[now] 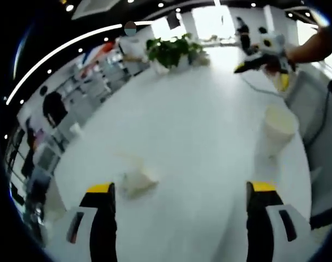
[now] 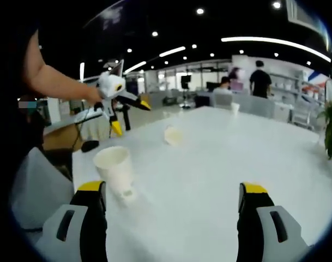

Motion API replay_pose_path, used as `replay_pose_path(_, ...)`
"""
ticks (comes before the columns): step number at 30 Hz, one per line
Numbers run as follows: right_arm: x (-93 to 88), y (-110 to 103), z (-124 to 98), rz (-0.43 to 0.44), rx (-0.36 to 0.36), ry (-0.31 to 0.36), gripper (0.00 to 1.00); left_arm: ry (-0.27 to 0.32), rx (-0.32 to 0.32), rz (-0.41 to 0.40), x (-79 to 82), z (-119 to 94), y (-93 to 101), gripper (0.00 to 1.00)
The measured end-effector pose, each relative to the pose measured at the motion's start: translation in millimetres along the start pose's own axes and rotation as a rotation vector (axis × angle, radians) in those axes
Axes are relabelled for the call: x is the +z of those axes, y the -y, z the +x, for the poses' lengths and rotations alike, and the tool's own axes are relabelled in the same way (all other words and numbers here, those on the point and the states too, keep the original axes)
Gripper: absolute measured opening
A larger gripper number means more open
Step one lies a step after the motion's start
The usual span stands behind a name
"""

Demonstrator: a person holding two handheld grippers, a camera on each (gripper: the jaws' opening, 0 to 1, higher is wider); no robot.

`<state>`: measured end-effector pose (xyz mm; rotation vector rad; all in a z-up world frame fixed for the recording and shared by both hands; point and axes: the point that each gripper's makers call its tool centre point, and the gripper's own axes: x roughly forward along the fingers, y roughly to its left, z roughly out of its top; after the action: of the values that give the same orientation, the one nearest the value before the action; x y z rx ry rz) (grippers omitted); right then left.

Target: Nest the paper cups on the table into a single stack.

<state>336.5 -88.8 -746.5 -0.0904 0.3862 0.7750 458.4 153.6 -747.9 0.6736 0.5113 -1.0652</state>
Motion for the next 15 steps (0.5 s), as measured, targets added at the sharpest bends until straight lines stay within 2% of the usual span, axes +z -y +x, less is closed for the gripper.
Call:
replay_pose_path(7, -1.1, 3, -3, 0.007, -0.008, 0.002, 1.00, -0.035, -0.009, 0.094, 2.7, 8, -14.0, 0.97)
replay_pose_path(10, -1.8, 5, -3, 0.012, -0.013, -0.002, 1.00, -0.041, -0.021, 0.128, 7.5, 14, -22.8, 0.96)
replay_pose_path(15, -3.6, 6, -3, 0.021, -0.016, -0.006, 1.00, -0.060, -0.033, 0.176, 17.6, 21, -26.2, 0.95)
